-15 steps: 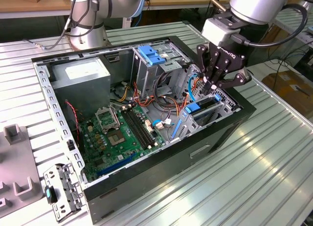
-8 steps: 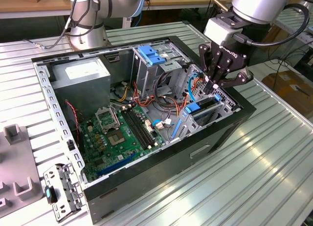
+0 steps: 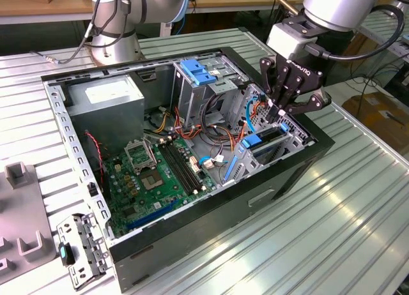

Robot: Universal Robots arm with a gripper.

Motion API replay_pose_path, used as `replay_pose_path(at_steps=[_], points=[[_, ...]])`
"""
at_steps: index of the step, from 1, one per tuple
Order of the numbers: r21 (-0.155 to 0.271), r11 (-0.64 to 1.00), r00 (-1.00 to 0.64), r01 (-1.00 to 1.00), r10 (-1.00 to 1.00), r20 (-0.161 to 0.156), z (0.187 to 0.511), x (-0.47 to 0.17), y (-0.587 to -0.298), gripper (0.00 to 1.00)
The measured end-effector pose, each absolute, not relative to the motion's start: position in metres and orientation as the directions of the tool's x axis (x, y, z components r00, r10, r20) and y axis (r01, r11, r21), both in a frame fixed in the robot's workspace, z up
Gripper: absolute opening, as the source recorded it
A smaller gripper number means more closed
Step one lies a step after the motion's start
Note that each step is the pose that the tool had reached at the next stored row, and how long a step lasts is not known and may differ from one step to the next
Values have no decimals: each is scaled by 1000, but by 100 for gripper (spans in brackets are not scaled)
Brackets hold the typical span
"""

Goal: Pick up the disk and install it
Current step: 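Insert the first disk wire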

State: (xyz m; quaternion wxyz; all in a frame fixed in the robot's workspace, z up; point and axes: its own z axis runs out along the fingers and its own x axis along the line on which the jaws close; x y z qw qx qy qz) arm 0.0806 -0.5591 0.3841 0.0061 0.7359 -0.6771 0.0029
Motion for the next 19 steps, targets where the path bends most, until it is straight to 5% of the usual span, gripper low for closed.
replay_pose_path(at_steps=[19], points=[[5,-190,190,-982,-982,13,384,101,-554,11]])
